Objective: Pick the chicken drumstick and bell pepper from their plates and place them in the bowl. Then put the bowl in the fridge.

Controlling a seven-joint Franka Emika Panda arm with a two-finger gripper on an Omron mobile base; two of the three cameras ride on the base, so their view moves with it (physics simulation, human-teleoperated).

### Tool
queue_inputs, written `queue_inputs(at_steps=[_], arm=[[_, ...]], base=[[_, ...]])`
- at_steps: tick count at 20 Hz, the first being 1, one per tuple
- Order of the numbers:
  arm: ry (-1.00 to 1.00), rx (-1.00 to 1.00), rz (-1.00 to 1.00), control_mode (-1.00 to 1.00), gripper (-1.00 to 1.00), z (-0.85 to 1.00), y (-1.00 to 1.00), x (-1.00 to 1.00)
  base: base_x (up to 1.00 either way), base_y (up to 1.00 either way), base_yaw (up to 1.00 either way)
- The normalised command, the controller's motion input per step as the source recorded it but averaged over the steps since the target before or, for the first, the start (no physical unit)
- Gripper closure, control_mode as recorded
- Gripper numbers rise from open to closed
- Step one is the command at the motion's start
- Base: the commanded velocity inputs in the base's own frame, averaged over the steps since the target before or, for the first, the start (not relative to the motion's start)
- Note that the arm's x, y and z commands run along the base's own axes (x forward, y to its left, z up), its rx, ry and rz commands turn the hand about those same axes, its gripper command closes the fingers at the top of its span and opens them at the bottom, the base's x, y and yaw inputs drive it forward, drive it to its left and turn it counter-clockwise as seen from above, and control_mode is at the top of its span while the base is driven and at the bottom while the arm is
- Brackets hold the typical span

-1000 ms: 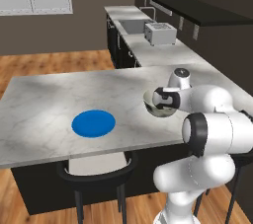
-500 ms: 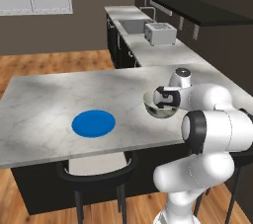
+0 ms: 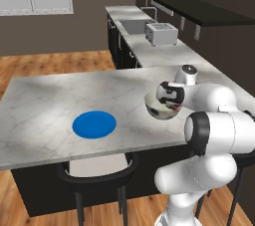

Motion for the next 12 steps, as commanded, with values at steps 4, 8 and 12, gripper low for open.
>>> queue_inputs(at_steps=[4, 8, 12], arm=[[0.0, 0.0, 0.02, -1.0, -1.0, 0.16, 0.05, 0.21], [0.0, 0.0, 0.05, -1.0, -1.0, 0.14, 0.04, 0.22], [0.0, 0.0, 0.06, -1.0, -1.0, 0.24, 0.0, 0.12]], base=[[0.0, 0.0, 0.0], [0.0, 0.0, 0.0], [0.0, 0.0, 0.0]])
